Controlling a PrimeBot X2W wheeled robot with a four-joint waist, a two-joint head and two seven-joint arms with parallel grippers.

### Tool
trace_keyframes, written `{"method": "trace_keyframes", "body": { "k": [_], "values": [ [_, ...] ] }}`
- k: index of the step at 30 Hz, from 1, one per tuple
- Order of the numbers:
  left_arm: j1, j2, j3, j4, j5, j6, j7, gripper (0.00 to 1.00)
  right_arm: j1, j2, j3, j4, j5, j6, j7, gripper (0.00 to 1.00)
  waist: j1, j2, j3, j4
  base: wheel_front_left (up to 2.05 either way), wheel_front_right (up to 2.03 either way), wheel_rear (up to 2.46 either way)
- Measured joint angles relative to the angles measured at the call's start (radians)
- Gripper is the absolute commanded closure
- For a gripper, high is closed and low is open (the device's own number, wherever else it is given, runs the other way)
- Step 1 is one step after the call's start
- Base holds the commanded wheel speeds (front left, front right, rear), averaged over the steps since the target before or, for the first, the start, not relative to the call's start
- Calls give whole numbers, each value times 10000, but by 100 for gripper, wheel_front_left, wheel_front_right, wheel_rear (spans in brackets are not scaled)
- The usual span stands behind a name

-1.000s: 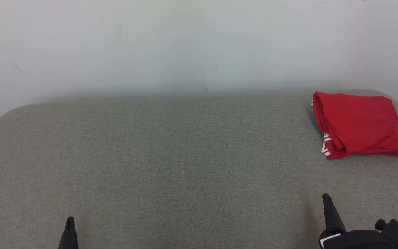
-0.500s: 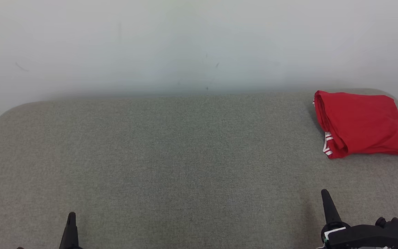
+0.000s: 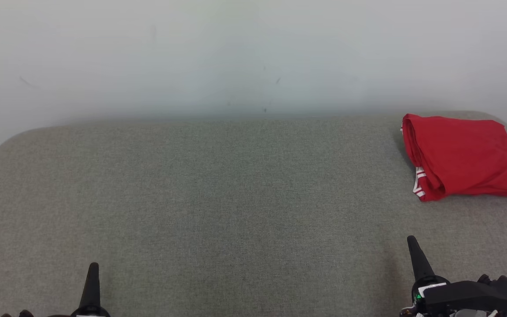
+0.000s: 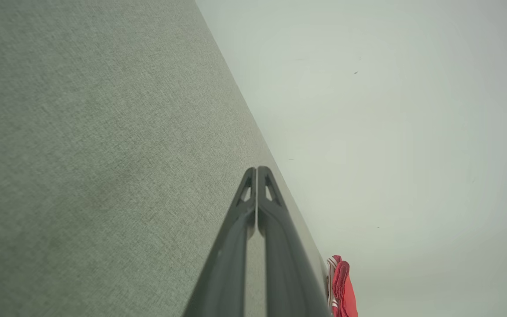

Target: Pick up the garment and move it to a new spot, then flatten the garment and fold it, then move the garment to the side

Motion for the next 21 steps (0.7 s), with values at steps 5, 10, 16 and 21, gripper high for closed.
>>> {"method": "trace_keyframes", "body": {
  "k": [5, 10, 16, 21],
  "values": [
    [-95, -4, 8, 12, -510, -2, 107, 100, -54, 23, -31, -13, 401, 0, 100, 100, 0, 0, 24, 12, 0, 0, 0],
    [-168, -8, 10, 25, -1007, -2, 211, 100, -115, 46, -56, -25, 821, 0, 228, 100, 0, 0, 48, 23, 0, 0, 0],
    [-282, -12, 15, 40, -1553, -4, 362, 100, -178, 69, -88, -36, 1312, 0, 349, 100, 0, 0, 77, 37, 0, 0, 0],
    [-324, -13, 19, 50, -1935, -4, 456, 100, -240, 90, -119, -46, 1680, 0, 443, 100, 0, 0, 101, 49, 0, 0, 0]
  ]
}}
